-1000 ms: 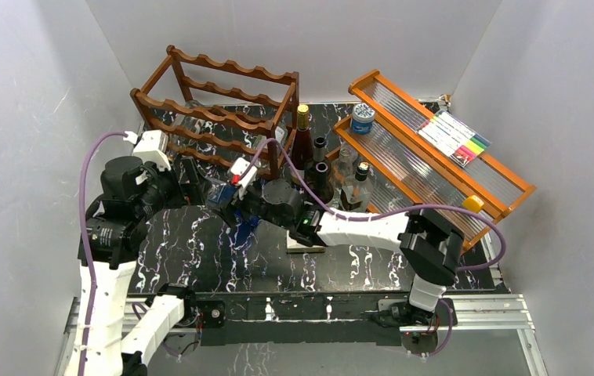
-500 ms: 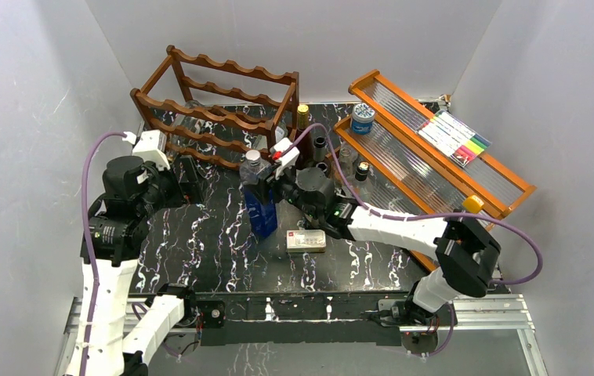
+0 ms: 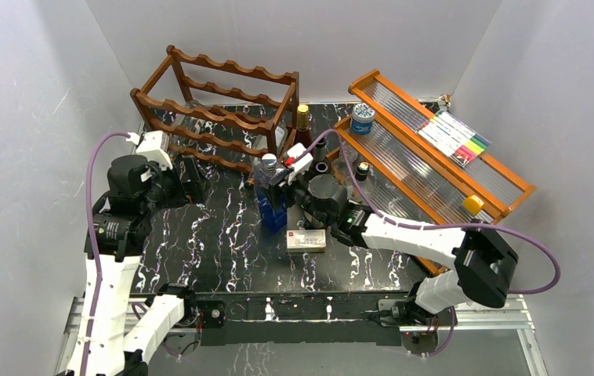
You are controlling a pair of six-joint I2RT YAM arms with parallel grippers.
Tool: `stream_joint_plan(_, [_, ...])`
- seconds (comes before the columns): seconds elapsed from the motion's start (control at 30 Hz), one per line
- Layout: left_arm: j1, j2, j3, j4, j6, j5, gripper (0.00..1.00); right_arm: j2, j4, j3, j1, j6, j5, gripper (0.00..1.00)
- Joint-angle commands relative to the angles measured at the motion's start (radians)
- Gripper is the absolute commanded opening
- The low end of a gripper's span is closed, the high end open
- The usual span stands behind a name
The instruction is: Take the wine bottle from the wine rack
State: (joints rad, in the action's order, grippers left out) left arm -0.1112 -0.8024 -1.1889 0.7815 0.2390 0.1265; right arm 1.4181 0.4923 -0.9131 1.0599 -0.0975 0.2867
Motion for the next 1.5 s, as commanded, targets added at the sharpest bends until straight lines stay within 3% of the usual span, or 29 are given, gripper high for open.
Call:
stream_joint_plan(0.0, [0.002, -0.004, 0.008, -0.029, 0.015, 0.028, 0.98, -0.076, 0.065, 0.024, -0.009, 0.065, 0.066, 0.16])
stream_joint_plan(0.4, [0.002, -0.014, 0.025, -0.050, 0.035, 0.046, 0.98, -0.143, 0.060, 0.090, -0.016, 0.083, 0.091, 0.18])
stream_joint_plan(0.47, [0.002, -0.016, 0.030, -0.055, 0.039, 0.049, 0.98, -0.148, 0.061, 0.095, -0.017, 0.084, 0.091, 0.25])
stream_joint_plan(0.57, [0.002, -0.022, 0.035, -0.063, 0.047, 0.058, 0.98, -0.145, 0.048, 0.086, -0.017, 0.081, 0.077, 0.45])
stream_joint_plan(0.73, [0.003, -0.024, 0.038, -0.072, 0.058, 0.065, 0.98, -0.143, 0.028, 0.059, -0.017, 0.078, 0.040, 0.66])
stream_joint_plan(1.03, [0.002, -0.029, 0.047, -0.080, 0.070, 0.066, 0.98, -0.201, -0.051, 0.004, -0.017, 0.073, -0.005, 0.95])
stream_joint_plan(1.47, [0.002, -0.110, -0.026, -0.211, 0.100, 0.128, 0.98, -0.286, -0.291, -0.205, -0.017, 0.156, -0.028, 0.98])
